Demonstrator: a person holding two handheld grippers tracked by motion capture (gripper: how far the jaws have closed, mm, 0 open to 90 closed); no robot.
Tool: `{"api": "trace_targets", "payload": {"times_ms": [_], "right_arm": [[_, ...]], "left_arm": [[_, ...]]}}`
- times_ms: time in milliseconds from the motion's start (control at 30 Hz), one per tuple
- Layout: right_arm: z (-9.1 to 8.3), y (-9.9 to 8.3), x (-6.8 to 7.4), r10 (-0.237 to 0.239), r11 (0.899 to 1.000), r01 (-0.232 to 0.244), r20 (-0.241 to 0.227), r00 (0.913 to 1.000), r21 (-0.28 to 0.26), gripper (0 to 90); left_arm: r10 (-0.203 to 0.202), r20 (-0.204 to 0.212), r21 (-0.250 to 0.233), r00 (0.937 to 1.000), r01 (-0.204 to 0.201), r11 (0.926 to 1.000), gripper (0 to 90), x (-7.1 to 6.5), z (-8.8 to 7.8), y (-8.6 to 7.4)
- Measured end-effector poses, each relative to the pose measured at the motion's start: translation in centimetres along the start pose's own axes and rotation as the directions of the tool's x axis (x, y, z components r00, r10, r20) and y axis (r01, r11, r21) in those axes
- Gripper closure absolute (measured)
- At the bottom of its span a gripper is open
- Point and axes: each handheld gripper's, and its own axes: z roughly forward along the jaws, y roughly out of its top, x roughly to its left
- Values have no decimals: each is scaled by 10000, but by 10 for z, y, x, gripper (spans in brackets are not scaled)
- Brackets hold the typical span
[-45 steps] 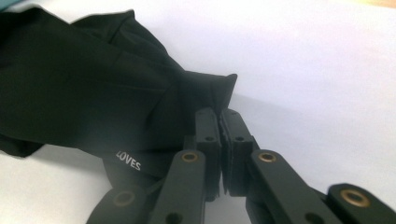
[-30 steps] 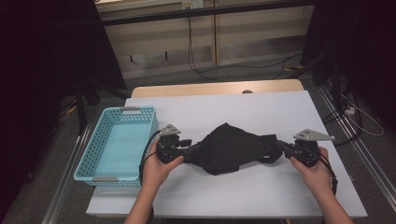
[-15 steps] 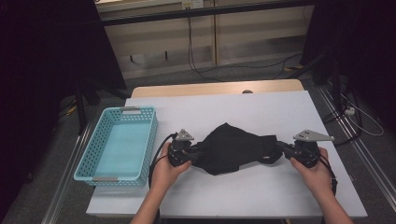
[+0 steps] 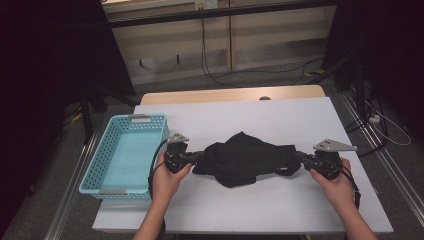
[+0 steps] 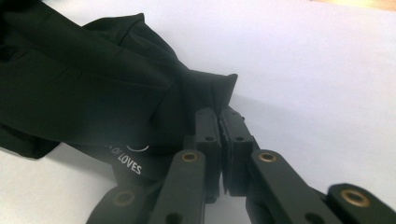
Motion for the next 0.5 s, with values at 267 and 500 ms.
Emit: {"api": "trace_targets", "payload": {"times_ms": [267,500], "right_arm": [[5,-1,4,-131,9998,131,8,9999,160,869],[7,-1,4,-145,9997,146,-47,9999,195,869]], "left_arm": [[-405,-682,-60,9968,402,9992,848,9,-3,-4],[268,14,-477,9996,-267,9985,641,-2,0,8]]}}
